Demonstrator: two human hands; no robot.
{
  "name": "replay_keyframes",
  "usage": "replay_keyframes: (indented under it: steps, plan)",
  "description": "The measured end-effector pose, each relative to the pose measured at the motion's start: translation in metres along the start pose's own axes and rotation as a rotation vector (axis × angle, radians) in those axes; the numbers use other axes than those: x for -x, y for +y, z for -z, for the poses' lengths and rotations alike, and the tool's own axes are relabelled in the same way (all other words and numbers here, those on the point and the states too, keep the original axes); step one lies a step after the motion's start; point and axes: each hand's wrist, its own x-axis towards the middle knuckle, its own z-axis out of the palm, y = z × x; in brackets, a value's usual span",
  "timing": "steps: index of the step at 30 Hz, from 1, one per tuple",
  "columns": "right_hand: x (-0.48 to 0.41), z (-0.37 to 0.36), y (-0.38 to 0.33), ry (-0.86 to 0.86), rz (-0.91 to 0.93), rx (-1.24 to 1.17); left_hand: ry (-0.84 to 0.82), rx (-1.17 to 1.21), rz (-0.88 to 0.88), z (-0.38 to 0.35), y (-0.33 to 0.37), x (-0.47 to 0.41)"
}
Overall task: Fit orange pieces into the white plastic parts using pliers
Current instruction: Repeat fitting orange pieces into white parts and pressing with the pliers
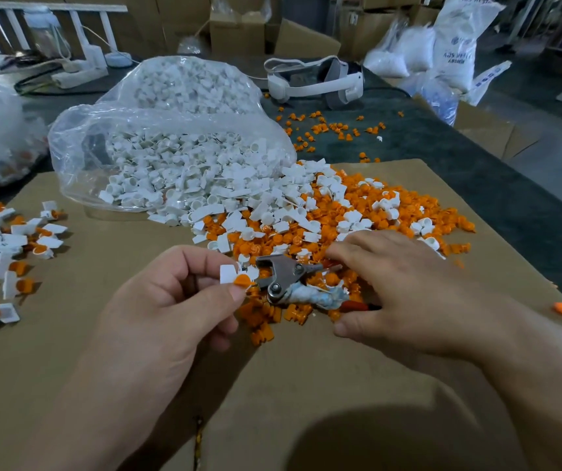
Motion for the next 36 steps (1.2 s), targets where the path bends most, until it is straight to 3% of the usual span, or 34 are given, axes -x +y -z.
replay_keyframes:
  steps: [8, 13, 22, 28, 36]
  plan:
    - [0.004, 0.007, -0.001, -0.037, 0.023, 0.028, -0.035, -0.003, 0.014, -0.001, -0.001, 0.000]
    - [0.004, 0.001, -0.019, 0.094, 0.017, 0.111, -0.004, 0.028, 0.020, -0.002, 0.001, 0.000]
    - [0.009, 0.016, -0.023, 0.330, -0.021, -0.139, 0.028, 0.084, 0.012, -0.001, 0.001, -0.002]
    - [0.012, 0.012, -0.029, 0.162, 0.066, -0.087, 0.065, 0.126, -0.057, -0.006, 0.006, -0.001]
    - [0.012, 0.014, -0.032, 0.145, 0.084, -0.073, 0.065, 0.131, -0.070, -0.007, 0.011, 0.002]
